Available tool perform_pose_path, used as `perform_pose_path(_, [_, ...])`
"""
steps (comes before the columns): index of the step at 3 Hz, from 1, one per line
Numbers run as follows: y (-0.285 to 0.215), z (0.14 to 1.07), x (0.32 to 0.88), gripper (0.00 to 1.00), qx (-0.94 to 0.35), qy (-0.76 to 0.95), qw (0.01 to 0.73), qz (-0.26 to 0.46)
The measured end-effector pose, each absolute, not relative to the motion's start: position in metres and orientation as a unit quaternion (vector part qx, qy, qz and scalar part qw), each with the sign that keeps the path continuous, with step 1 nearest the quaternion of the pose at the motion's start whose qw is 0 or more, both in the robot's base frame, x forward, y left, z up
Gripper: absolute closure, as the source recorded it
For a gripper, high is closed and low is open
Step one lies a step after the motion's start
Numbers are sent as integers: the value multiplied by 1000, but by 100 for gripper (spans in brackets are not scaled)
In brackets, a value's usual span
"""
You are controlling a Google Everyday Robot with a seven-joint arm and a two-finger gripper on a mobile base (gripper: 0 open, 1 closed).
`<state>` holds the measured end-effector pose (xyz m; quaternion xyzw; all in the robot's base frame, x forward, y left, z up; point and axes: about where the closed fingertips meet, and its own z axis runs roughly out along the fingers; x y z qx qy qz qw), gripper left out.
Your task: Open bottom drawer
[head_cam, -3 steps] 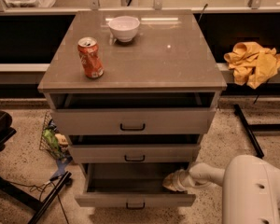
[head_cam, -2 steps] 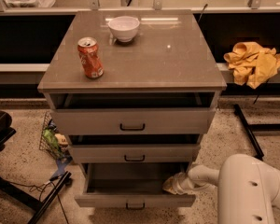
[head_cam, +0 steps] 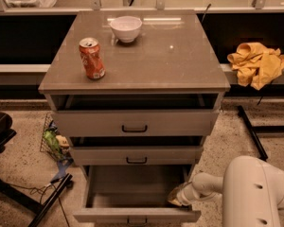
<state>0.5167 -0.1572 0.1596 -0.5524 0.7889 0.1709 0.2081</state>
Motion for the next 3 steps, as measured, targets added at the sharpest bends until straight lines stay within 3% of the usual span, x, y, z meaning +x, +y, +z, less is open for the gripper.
perform_pose_path(1, [-162, 167, 456, 100, -547, 794, 169, 203])
perform_pose_path(2, [-162, 169, 447, 100, -546, 795, 162, 210])
perform_pose_path(3, [-158, 175, 403, 100, -541, 791, 138, 251])
